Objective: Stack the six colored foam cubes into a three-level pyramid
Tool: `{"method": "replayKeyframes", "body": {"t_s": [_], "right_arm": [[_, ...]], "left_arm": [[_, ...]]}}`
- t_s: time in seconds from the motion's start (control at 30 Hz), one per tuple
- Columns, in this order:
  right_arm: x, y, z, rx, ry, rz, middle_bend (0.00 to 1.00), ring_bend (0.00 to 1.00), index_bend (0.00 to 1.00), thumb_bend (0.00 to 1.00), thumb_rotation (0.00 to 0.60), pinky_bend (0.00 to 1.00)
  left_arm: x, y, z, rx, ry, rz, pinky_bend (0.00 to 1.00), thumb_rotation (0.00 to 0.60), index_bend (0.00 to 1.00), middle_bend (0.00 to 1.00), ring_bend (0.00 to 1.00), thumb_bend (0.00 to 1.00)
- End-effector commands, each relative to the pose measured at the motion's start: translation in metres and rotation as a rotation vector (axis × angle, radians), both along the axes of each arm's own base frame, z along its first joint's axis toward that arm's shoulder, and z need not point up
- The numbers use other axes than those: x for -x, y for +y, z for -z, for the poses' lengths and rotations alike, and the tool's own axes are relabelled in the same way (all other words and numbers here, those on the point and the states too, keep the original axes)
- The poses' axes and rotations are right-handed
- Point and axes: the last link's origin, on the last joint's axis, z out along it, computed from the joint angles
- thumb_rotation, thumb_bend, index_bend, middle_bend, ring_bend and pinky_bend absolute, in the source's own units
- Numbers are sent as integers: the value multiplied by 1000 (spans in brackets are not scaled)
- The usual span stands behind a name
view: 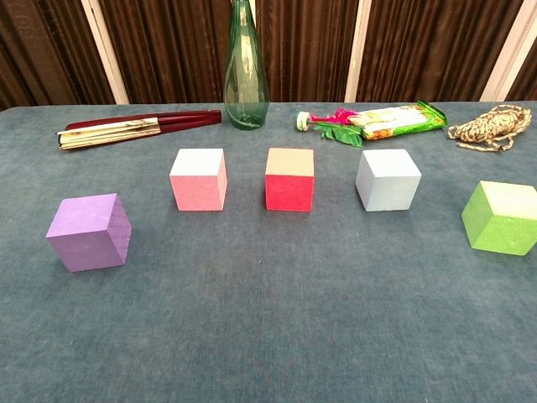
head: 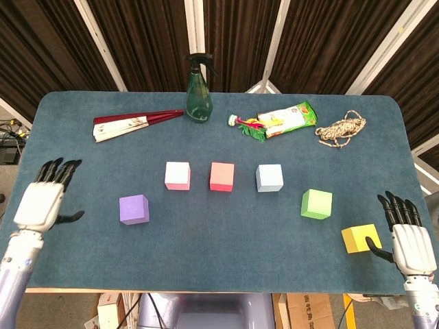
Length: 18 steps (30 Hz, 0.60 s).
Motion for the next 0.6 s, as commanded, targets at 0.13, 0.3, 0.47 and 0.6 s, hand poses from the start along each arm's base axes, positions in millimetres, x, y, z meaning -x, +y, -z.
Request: {"method": "replayKeyframes", "body": {"t_s": [0.13,0.3,0.47,0.6], "right_arm": [[0,-3,2,-10,-21,18,0,0,0,312,600,0],[1,-4,2,-18,-41,35,0,0,0,312,600,0],[3,-6,1,-24,-54,51,0,0,0,313,600,0],[5,-8,1,-30,-67,66,0,0,0,313,600,0]], "left_arm": [[-67,55,33,100,8,53,99,600,0,173,6,39],[-98,81,61,150,44,57,100,600,0,203,10,68],[-121,99,88,192,87,52,100,600,0,210,18,69],[-134,108,108,221,110,42,100,600,0,213,18,69]]}}
